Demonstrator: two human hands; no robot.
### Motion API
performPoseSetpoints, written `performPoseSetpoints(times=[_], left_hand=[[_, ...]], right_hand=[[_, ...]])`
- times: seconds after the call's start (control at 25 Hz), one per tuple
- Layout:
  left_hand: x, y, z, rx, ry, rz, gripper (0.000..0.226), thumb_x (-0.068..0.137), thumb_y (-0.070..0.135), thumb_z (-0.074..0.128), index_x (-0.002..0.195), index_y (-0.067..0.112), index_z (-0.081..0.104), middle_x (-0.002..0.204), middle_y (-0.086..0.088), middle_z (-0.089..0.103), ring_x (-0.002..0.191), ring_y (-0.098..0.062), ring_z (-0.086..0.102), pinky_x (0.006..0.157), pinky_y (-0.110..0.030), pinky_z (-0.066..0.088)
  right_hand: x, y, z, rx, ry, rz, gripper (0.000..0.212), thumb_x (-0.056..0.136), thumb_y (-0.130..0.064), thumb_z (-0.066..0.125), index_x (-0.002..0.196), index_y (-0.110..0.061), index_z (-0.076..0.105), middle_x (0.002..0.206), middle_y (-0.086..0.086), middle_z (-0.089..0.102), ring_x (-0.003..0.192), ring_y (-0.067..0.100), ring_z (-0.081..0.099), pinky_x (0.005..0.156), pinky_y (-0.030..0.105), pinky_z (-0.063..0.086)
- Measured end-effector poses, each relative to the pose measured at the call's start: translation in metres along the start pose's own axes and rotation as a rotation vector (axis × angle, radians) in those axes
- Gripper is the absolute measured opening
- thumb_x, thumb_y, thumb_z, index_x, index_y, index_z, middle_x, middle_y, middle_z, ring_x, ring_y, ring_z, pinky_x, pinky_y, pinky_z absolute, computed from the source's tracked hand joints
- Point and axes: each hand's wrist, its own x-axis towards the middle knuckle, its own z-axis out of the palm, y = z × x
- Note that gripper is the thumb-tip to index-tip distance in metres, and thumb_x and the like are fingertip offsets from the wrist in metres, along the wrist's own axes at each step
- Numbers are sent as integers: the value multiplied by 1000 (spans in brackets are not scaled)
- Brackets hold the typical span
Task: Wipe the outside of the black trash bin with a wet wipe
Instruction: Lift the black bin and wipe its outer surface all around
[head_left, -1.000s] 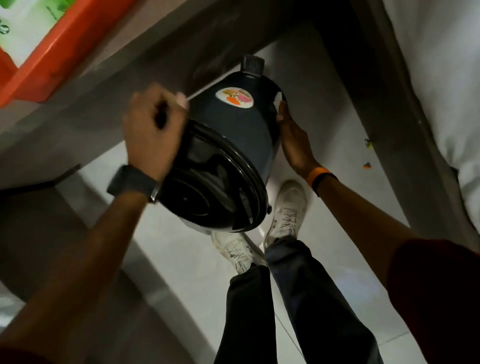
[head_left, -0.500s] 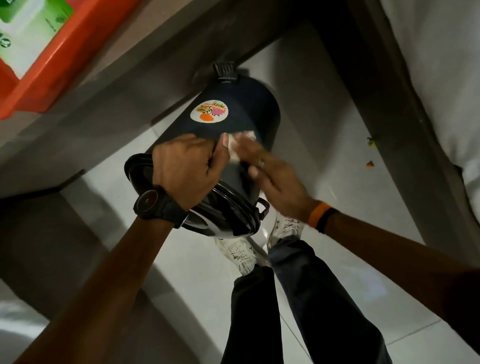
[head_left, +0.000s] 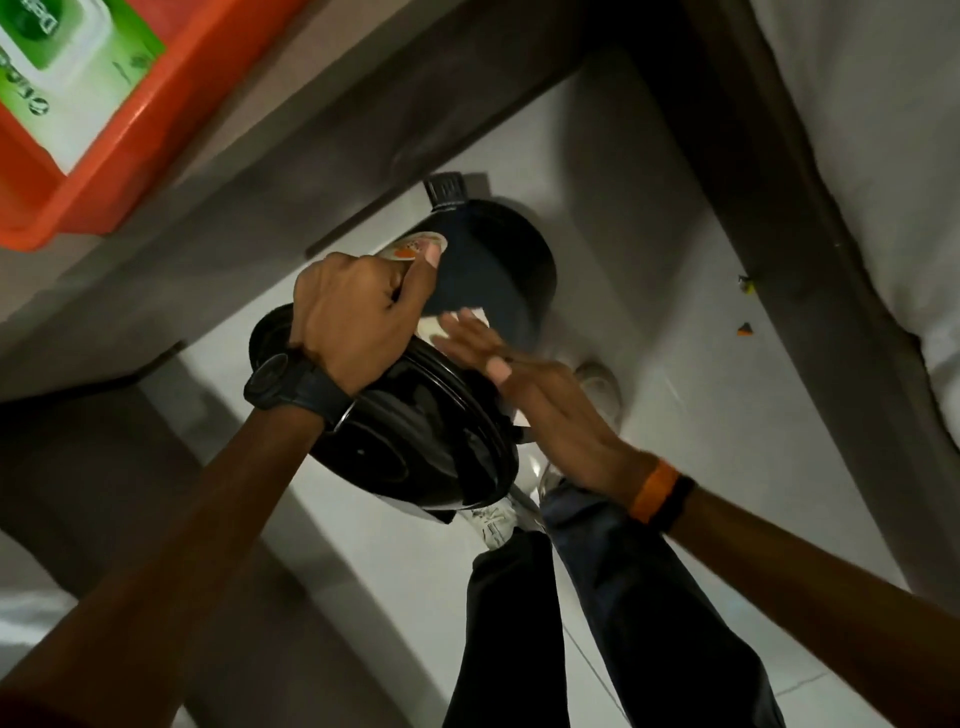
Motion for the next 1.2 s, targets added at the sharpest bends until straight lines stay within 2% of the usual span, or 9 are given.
performPoseSetpoints(times=[0.16,0.24,0.32,0.48,0.56,0.8,0.88,0.96,1.2], left_hand=[[4,-1,-1,-22,-6,7,67,101,45,42,41,20,26,37,8,22,35,-7,25,46,-26,16],[8,-4,-1,-70,11,-44,69,100,48,42,40,17,26,36,5,23,34,-8,25,44,-25,15],[14,-8,-4,-97,17,-91,71,100,49,43,40,15,25,37,0,25,36,-11,28,44,-27,18],[16,-23,-8,-154,10,-186,71,101,47,44,42,10,28,41,-15,32,39,-23,33,49,-37,29],[16,-23,-7,-199,-20,-182,71,100,47,45,42,12,27,40,-7,30,37,-18,32,48,-34,30],[32,-26,-7,-252,-6,-231,69,98,49,47,43,15,28,40,-1,28,37,-14,31,44,-23,20],[34,-32,-10,-270,1,-276,68,98,50,47,43,16,28,39,3,29,36,-12,32,42,-21,20],[34,-33,-10,-254,1,-259,67,98,49,48,43,17,27,41,1,28,35,-10,35,41,-20,21],[23,-24,-4,-247,-60,-112,69,100,45,49,40,16,29,37,5,42,38,-10,41,39,-17,24]], right_hand=[[92,23,-56,-103,208,319,48,112,-39,32,158,-29,38,169,0,29,159,18,22,128,14,7],[103,33,-72,-51,328,462,51,110,-47,33,158,-30,36,167,-1,36,156,21,33,130,28,20],[73,30,-59,46,348,408,49,109,-45,37,155,-29,43,160,-5,47,152,15,40,128,34,29],[-20,1,1,162,219,158,36,108,-46,38,136,-42,61,140,-31,60,141,-6,50,117,14,37],[-33,7,9,152,215,75,36,110,-38,40,135,-33,65,152,-15,55,150,10,44,125,34,36],[22,24,-33,168,592,431,43,108,-27,49,120,8,71,128,22,72,126,32,66,111,45,50],[9,11,-12,194,526,328,37,105,-35,50,110,-14,79,116,1,80,116,20,74,100,27,57],[-15,-1,12,322,347,208,32,104,-40,49,121,-30,74,136,-8,71,134,12,63,112,22,48],[26,46,-39,243,593,435,49,103,-42,46,140,-15,63,127,-11,70,130,11,61,121,41,41]])
